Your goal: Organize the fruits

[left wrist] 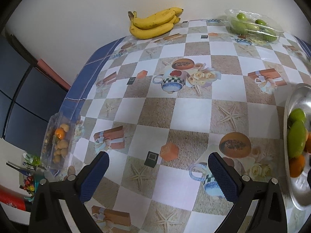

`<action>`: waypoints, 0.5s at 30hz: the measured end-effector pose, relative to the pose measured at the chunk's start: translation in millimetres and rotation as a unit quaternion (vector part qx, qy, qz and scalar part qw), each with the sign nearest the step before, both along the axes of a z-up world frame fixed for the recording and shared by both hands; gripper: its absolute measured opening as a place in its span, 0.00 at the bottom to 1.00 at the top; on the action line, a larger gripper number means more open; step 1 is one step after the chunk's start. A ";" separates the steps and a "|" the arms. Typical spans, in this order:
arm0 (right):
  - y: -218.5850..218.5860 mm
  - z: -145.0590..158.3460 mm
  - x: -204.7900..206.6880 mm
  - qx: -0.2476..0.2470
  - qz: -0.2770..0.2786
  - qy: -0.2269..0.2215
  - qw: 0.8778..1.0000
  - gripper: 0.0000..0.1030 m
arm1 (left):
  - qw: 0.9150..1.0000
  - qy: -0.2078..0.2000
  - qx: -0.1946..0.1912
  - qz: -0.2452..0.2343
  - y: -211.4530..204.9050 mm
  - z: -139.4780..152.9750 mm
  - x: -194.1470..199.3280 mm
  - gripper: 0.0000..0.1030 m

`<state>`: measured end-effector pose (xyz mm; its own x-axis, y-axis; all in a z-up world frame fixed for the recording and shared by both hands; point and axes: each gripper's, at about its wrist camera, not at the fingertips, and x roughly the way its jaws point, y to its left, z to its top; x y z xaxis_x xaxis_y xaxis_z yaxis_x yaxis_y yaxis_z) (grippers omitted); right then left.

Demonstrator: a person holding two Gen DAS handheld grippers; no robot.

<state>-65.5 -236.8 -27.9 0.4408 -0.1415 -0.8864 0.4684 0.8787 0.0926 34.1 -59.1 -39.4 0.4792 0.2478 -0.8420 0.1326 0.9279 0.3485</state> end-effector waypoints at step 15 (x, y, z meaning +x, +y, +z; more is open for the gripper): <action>16.0 5.4 -17.5 0.000 0.008 -0.004 1.000 0.99 | 1.000 -0.004 -0.011 -0.019 10.7 15.4 -27.1 1.00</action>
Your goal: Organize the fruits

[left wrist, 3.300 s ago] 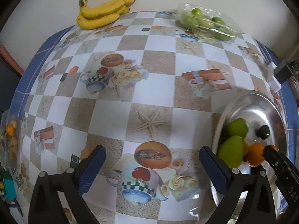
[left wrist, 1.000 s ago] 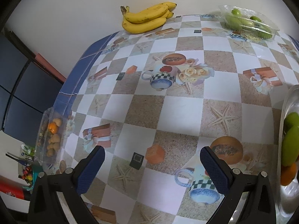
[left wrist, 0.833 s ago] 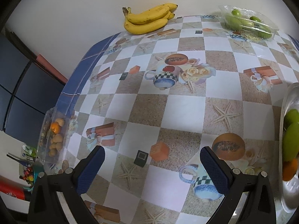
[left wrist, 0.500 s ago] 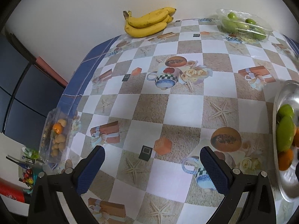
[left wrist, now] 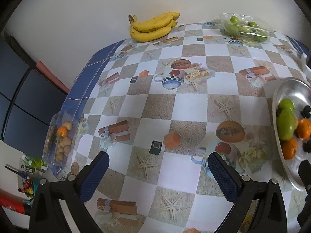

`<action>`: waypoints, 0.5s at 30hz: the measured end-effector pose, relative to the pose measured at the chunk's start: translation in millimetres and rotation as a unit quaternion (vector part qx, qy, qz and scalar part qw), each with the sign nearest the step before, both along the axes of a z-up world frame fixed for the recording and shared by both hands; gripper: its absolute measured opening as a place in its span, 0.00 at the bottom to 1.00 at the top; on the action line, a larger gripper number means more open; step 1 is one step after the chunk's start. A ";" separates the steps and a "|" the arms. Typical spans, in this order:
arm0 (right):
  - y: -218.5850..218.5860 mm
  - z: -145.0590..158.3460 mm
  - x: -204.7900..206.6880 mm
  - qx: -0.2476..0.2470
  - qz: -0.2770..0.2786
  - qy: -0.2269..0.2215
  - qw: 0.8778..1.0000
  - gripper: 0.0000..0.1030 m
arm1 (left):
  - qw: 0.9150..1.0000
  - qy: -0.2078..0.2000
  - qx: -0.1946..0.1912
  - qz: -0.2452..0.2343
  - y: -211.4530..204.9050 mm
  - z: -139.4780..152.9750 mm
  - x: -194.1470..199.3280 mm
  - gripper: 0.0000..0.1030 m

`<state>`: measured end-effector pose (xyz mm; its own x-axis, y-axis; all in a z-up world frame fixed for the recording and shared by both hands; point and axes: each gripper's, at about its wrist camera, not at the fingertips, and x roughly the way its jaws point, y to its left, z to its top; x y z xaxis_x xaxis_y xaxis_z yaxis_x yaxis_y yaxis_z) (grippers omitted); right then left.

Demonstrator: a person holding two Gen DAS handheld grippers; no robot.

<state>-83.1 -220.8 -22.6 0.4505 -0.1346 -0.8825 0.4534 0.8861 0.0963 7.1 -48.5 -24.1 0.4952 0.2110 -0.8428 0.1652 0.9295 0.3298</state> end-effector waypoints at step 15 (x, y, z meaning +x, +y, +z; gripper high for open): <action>3.9 10.8 -17.7 0.002 -0.007 -0.017 1.000 0.99 | 0.999 0.004 -0.037 -0.009 7.0 13.7 -19.1 1.00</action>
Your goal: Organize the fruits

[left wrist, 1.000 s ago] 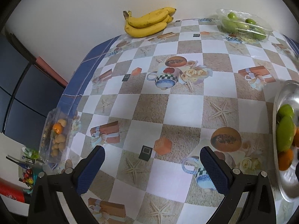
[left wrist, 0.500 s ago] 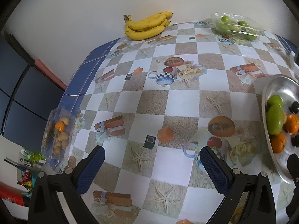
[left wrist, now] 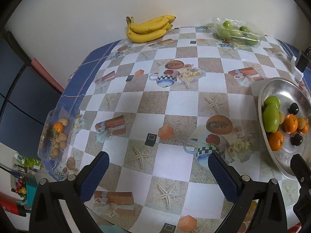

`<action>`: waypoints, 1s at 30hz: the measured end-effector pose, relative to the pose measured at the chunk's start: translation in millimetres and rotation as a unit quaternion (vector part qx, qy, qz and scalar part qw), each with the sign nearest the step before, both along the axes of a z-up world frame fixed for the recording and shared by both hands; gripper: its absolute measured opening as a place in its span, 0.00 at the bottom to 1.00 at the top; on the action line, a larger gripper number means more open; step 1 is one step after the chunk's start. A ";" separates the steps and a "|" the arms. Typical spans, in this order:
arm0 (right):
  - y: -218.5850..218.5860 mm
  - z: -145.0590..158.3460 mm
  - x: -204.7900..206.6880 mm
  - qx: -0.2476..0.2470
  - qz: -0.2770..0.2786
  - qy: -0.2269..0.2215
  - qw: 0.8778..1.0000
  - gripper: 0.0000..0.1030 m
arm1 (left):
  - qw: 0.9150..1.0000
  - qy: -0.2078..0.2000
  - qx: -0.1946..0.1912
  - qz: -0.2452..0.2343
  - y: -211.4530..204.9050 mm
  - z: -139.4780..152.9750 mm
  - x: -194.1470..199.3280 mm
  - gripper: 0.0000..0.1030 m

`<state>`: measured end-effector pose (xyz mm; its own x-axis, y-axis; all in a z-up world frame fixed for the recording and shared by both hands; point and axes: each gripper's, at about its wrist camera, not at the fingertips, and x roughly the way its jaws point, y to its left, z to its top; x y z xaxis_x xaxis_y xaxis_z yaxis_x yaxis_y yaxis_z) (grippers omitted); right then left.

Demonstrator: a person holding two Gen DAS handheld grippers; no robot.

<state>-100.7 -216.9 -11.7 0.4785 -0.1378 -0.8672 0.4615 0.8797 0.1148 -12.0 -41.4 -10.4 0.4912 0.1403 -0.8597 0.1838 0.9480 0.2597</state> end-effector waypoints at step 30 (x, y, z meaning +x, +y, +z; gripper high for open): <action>1.2 6.0 -3.2 -0.015 -0.002 0.000 1.000 0.99 | 1.000 -0.003 -0.031 0.000 6.2 12.1 -4.2 1.00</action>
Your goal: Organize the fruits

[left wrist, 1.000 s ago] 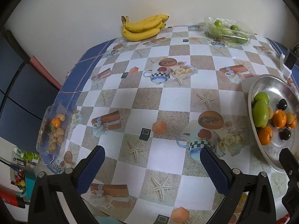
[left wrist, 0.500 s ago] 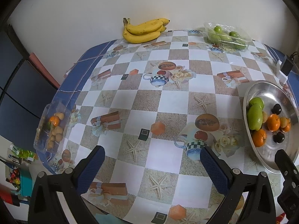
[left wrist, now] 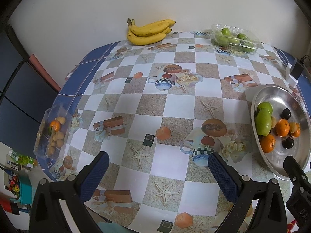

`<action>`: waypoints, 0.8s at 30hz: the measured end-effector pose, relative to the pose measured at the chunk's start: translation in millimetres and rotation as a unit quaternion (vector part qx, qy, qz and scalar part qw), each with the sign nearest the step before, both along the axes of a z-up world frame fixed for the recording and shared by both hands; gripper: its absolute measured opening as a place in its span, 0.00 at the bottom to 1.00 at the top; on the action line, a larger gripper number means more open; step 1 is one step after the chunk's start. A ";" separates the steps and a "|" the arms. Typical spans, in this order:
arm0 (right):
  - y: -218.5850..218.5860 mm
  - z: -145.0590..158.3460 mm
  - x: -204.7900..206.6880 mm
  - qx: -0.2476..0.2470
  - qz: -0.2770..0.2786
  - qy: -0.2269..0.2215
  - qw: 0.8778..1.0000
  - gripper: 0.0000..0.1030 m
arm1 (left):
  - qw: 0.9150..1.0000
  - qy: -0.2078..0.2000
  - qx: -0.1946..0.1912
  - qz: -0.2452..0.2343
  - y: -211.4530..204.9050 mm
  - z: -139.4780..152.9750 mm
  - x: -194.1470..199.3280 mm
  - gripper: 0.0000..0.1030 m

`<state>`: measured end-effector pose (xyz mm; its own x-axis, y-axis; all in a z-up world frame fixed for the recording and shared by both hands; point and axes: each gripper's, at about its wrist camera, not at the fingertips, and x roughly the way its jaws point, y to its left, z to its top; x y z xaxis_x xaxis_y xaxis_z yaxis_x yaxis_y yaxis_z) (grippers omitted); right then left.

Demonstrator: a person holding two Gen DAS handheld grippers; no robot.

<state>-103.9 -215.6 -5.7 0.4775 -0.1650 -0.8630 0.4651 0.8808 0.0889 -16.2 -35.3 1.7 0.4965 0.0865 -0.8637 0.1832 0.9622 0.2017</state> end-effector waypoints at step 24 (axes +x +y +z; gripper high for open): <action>1.3 -2.1 1.8 -0.001 0.001 0.008 1.000 0.99 | 1.000 0.002 0.000 0.000 0.6 -0.9 1.4 1.00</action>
<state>-102.1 -214.4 -7.9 0.4643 -0.1661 -0.8700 0.4639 0.8823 0.0791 -14.9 -34.7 0.8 0.4937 0.0866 -0.8653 0.1840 0.9621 0.2012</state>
